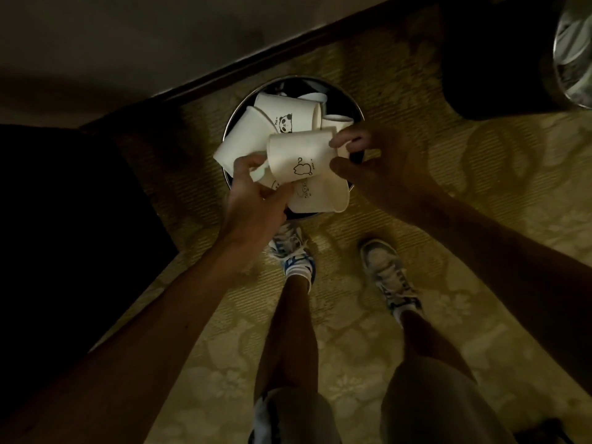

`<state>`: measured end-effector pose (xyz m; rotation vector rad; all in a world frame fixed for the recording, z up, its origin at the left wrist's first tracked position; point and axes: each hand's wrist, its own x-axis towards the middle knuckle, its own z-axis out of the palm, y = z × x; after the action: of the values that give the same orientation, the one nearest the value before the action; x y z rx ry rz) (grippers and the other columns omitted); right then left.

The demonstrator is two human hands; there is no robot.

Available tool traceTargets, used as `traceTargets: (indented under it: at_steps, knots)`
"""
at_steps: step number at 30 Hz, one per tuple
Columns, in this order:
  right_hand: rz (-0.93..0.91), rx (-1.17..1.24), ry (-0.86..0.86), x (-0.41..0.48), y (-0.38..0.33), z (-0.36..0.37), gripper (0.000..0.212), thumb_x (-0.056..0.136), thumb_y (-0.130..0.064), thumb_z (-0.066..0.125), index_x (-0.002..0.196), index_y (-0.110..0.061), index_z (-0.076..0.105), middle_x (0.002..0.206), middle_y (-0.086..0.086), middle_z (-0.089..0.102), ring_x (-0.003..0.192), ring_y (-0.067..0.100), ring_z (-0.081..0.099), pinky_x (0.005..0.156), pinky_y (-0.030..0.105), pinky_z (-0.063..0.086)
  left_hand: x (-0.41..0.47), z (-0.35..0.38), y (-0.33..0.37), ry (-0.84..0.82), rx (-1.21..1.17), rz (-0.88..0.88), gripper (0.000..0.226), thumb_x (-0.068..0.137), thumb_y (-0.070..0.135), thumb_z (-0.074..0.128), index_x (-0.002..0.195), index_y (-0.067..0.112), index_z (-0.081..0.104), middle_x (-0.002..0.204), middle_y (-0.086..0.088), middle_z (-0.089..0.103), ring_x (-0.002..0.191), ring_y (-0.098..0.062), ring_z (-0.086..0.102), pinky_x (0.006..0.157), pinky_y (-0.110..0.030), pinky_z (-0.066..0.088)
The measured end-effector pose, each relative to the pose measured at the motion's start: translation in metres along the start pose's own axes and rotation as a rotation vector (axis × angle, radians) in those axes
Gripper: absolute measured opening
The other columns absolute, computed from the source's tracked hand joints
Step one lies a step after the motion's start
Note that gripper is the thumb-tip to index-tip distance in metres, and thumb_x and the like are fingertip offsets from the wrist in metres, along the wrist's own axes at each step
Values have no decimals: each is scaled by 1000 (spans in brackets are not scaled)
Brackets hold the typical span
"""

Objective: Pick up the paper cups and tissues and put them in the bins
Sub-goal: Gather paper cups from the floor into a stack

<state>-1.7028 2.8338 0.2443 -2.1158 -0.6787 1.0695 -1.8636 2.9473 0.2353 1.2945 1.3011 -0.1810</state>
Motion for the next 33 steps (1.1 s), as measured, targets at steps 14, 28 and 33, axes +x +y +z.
traceTargets:
  at_steps: [14, 28, 33]
  knots:
    - [-375, -4, -293, -185, -173, -136, 10, 78, -35, 64, 80, -29, 57, 62, -9, 49, 54, 4, 43, 50, 27, 37, -291, -88, 217, 194, 885, 407, 33, 91, 47, 55, 71, 20, 57, 68, 0, 59, 63, -14, 54, 55, -28, 41]
    - [-1258, -373, -816, -540, -418, -133, 18, 84, -44, 63, 87, -32, 50, 70, -15, 52, 68, -1, 54, 56, 13, 39, -853, -129, 154, 892, 1035, 260, 38, 85, 60, 29, 68, 30, 43, 53, 11, 42, 49, -10, 45, 47, -28, 37]
    - [-1416, -496, -1137, -657, -397, -53, 17, 89, -43, 61, 93, -36, 46, 74, -18, 49, 72, -3, 52, 61, 11, 39, -965, -84, 20, 1116, 705, 24, 43, 86, 62, 30, 65, 25, 38, 57, 6, 45, 62, -19, 55, 59, -33, 40]
